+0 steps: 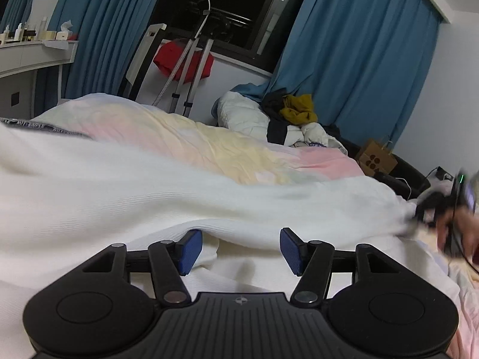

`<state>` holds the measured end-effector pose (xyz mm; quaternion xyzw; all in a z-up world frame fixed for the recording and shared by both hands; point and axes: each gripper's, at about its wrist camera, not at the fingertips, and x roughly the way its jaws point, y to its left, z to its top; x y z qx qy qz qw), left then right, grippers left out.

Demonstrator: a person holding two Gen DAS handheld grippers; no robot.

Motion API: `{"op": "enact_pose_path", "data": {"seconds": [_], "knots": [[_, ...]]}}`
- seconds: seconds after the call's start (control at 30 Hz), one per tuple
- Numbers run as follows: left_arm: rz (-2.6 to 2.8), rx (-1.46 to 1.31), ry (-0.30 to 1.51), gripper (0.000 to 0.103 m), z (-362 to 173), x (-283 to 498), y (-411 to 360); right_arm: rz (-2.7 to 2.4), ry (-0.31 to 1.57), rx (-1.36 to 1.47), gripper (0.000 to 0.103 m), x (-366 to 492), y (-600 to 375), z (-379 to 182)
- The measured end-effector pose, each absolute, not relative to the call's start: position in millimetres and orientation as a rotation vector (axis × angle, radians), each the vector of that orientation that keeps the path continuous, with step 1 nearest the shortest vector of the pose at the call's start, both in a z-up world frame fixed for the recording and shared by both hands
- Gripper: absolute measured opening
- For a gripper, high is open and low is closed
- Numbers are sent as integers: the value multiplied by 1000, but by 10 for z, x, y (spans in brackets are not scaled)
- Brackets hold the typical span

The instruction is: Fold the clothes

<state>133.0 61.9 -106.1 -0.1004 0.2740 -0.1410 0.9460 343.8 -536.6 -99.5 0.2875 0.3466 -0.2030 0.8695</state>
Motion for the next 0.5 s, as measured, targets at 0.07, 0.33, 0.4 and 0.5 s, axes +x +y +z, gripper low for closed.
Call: {"op": "enact_pose_path", "data": {"seconds": [0.07,0.33,0.4,0.5], "knots": [[-299,-181,552,66,-1025,1294,611,-419,759,644,9,3347,-5451,-1145],[-292,29,551,66,-1240,1510,262,-377,696,589,12,3280,-5406,-903],[-289,58,557,66,-1295,1559,249,-374,688,612,15,3236,-5394,-868],[-283,100,560,65,-1337,1656,259,-394,672,671,28,3066,-5431,-875]]}}
